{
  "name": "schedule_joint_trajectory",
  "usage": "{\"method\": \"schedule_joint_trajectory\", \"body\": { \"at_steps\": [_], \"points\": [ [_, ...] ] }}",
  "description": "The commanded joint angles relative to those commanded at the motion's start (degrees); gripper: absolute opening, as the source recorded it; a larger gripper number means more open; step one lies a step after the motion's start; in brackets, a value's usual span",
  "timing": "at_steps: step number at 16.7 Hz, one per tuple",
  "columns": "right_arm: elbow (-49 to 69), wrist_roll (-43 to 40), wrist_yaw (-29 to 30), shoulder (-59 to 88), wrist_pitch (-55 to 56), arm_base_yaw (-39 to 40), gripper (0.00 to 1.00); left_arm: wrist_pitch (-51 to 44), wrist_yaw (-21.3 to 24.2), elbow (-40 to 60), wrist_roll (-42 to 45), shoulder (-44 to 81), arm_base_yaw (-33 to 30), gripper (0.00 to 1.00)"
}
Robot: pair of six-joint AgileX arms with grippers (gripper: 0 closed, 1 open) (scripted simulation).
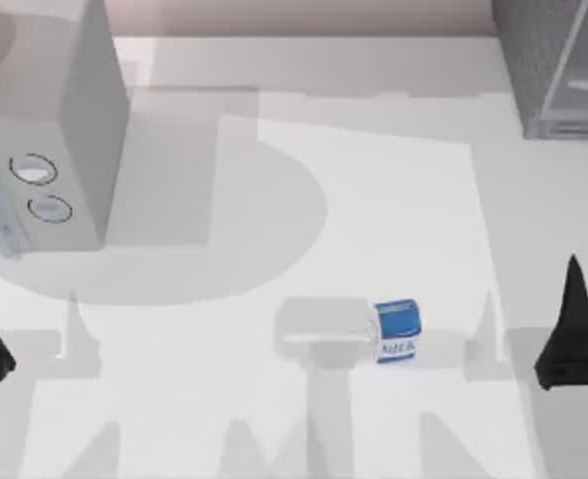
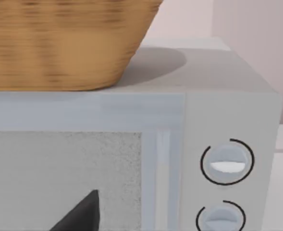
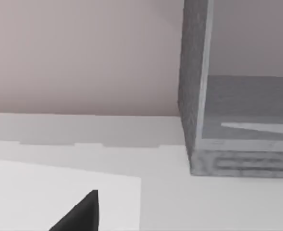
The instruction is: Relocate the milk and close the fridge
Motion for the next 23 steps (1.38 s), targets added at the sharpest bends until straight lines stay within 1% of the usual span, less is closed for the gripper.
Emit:
{"method": "schedule_joint_trajectory", "body": {
  "at_steps": [3,9,12,17,23],
  "points": [
    [0.39,0.01,4.15,2.89,3.28,3.34,1.0,0.0,0.0,0.0,0.0,0.0,0.0,1.0],
    [0.21,0.01,4.37,2.96,3.4,3.39,1.0,0.0,0.0,0.0,0.0,0.0,0.0,1.0],
    [0.63,0.35,4.43,6.31,5.42,4.27,1.0,0.0,0.0,0.0,0.0,0.0,0.0,1.0],
    [2.74,1.62,4.92,21.5,14.55,7.64,1.0,0.0,0.0,0.0,0.0,0.0,0.0,1.0],
    [8.01,4.59,5.71,45.98,31.62,11.96,1.0,0.0,0.0,0.0,0.0,0.0,0.0,1.0]
  ]
}}
